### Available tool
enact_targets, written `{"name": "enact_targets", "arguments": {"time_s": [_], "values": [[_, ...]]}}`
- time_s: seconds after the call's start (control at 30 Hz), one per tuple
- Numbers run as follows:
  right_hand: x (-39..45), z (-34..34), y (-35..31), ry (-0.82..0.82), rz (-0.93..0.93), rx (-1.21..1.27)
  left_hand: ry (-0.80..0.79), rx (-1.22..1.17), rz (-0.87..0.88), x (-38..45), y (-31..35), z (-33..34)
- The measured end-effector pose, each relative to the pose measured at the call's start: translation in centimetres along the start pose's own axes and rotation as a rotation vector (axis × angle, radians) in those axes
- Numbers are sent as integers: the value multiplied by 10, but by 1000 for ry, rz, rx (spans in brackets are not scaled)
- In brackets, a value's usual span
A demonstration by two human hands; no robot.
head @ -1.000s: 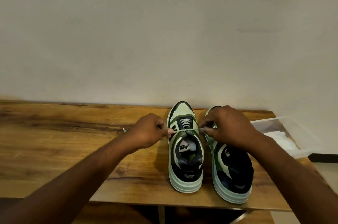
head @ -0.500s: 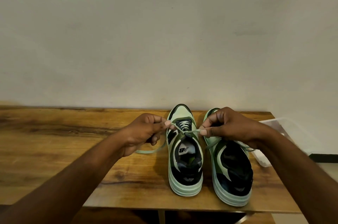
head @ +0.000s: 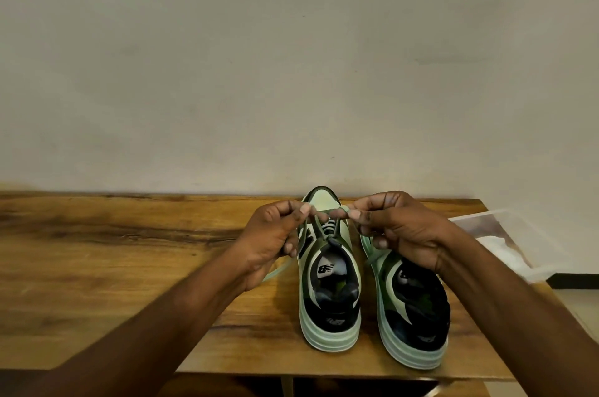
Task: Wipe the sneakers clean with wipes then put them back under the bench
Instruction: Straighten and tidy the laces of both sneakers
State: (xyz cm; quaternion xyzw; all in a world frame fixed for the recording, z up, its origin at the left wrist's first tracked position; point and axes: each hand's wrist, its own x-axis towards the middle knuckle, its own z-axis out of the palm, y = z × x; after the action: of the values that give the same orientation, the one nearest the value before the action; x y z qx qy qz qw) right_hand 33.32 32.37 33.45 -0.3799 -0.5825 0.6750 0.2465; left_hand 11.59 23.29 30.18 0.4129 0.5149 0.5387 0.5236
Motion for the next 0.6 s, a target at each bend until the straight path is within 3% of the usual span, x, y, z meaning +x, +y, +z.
{"name": "enact_targets", "arguments": {"time_s": [0.6], "values": [[19, 27, 18, 289, -64, 70, 205, -56, 64, 17, -10, 23]]}}
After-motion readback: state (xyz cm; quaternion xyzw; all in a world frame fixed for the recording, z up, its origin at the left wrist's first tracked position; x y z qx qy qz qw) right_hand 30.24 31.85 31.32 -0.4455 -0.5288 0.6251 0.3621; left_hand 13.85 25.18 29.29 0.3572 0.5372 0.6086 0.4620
